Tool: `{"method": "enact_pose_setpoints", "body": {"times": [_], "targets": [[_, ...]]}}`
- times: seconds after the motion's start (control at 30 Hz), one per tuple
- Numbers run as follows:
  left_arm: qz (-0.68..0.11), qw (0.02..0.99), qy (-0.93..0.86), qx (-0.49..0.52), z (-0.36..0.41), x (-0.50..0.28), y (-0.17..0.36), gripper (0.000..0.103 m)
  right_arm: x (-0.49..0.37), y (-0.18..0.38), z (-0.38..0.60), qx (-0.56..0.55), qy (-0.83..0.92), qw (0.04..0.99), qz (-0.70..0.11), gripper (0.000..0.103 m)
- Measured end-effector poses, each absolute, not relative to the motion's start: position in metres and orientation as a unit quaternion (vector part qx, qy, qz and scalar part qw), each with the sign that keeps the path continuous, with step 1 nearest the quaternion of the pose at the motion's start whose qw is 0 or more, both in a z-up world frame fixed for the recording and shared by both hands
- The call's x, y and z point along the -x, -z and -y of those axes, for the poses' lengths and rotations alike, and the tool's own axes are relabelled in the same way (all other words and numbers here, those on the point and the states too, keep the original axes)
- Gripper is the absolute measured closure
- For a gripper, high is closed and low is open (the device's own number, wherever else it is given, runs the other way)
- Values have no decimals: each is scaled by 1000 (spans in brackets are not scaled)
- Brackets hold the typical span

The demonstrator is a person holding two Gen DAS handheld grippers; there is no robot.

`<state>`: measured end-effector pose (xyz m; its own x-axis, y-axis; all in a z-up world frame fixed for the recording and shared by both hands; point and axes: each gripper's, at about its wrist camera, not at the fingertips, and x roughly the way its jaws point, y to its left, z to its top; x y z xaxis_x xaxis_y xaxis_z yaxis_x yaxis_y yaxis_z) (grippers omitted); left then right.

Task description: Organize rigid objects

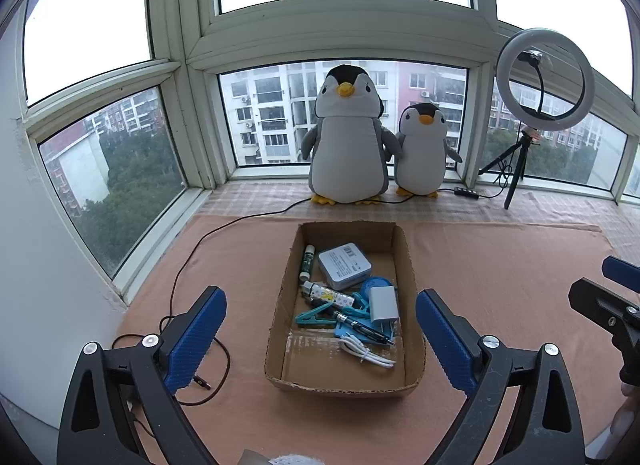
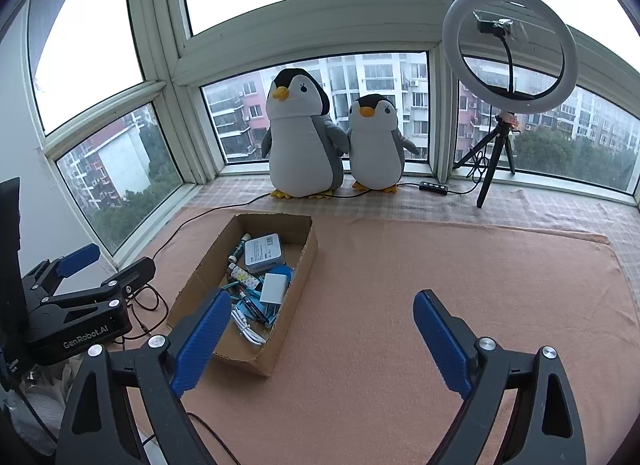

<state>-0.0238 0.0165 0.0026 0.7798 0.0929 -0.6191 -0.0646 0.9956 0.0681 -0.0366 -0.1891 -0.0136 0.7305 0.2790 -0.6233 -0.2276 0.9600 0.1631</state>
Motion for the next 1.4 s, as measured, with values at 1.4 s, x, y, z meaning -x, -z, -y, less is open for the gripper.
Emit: {"method": "enact_pose_setpoints", "body": {"times": [1.4], "targets": [[-329, 943, -41, -23, -17, 24, -2, 4, 36, 17, 187, -38, -137, 927, -347, 12]]}}
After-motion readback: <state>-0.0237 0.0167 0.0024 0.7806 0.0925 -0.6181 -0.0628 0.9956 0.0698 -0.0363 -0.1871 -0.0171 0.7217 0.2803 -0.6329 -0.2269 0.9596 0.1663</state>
